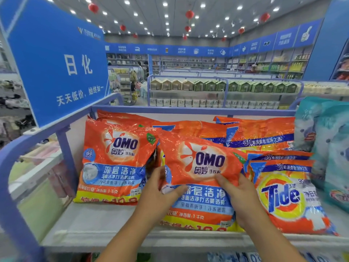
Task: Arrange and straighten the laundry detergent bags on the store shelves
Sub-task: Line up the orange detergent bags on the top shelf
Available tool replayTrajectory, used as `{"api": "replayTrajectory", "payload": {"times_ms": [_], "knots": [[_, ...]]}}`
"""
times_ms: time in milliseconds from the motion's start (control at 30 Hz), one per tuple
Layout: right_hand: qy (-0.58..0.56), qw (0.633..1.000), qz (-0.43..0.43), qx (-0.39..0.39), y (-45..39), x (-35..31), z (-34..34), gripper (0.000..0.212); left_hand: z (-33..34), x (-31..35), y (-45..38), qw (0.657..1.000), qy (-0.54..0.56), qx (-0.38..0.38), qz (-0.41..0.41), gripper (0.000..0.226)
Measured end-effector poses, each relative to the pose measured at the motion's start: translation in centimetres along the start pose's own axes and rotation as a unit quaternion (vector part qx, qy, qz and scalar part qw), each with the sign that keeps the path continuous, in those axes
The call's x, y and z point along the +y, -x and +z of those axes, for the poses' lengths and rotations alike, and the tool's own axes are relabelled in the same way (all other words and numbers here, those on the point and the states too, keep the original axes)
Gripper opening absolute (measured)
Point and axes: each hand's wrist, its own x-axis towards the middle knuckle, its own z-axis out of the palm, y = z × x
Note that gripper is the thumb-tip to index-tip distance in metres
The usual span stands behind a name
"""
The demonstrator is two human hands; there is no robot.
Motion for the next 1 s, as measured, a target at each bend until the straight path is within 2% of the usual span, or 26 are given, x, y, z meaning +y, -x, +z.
{"api": "replayTrajectory", "payload": {"times_ms": [133, 200, 233, 333, 367, 500, 567, 700, 833, 900, 1000], "knots": [[0.004, 0.999, -0.019, -0.026, 0.2, -0.8, 1.8, 0.015, -1.8, 0.8, -0.3, 0.997, 0.052, -0.011, -0.058, 0.072], [0.004, 0.999, -0.024, -0.040, -0.1, -1.0, 2.9, 0.013, -2.9, 1.0, -0.6, 0.992, 0.095, 0.027, -0.077, 0.089], [0.003, 0.999, -0.021, -0.048, -0.4, -1.1, 3.6, 0.014, -3.5, 0.9, -0.8, 0.988, 0.121, 0.051, -0.086, 0.089], [0.024, 0.996, -0.033, -0.077, -1.1, -0.9, 6.0, 0.011, -5.0, 1.1, -0.9, 0.980, 0.156, 0.098, -0.080, 0.036], [0.036, 0.995, -0.040, -0.087, -1.4, -0.6, 6.7, 0.012, -5.5, 1.1, -0.8, 0.977, 0.158, 0.117, -0.079, 0.029], [0.077, 0.989, -0.026, -0.121, -1.5, 0.4, 8.8, 0.030, -7.2, 0.1, -0.5, 0.970, 0.138, 0.189, -0.063, 0.028], [0.069, 0.989, -0.007, -0.129, -1.6, 0.8, 8.9, 0.030, -7.6, -0.2, -0.5, 0.971, 0.106, 0.201, -0.067, 0.030], [0.050, 0.989, 0.024, -0.139, -1.5, 1.3, 8.1, 0.037, -7.6, -0.1, -0.7, 0.975, 0.040, 0.211, -0.061, 0.034], [0.056, 0.991, 0.060, -0.107, -1.6, 1.2, 6.5, 0.043, -7.6, 0.0, -0.6, 0.975, 0.015, 0.210, -0.070, 0.035], [0.068, 0.991, 0.062, -0.101, -1.6, 1.0, 5.7, 0.045, -7.7, 0.0, -0.6, 0.974, 0.017, 0.214, -0.078, 0.036], [0.102, 0.983, 0.048, -0.145, -0.9, 0.8, 5.8, 0.043, -7.7, 0.2, -0.3, 0.972, 0.062, 0.209, -0.085, 0.038]]}}
